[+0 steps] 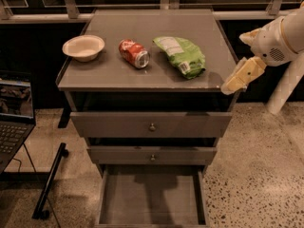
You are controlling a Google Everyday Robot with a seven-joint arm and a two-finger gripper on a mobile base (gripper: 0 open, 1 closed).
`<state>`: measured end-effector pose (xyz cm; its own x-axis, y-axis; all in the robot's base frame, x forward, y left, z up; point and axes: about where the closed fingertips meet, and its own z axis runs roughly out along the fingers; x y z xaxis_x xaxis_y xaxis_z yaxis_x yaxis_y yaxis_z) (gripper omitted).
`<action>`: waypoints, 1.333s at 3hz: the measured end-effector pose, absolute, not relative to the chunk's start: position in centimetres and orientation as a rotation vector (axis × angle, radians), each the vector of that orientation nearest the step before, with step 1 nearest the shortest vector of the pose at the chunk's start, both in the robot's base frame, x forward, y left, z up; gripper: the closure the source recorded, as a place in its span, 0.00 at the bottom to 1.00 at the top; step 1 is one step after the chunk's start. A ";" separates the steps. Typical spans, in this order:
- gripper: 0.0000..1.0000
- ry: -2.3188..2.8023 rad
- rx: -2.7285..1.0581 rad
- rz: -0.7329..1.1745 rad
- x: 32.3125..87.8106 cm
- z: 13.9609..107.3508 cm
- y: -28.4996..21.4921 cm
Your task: Place green rice chip bag into bottom drawer
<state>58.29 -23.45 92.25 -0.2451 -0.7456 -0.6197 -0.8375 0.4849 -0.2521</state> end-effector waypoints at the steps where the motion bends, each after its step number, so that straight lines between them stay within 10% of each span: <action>1: 0.00 2.049 -1.176 0.229 59.1 91.1 -24.0; 4: 0.00 2.015 -0.962 0.333 69.8 90.3 -21.1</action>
Offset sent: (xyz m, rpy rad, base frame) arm 0.1079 0.0008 -0.0137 0.2913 -0.0253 -0.1844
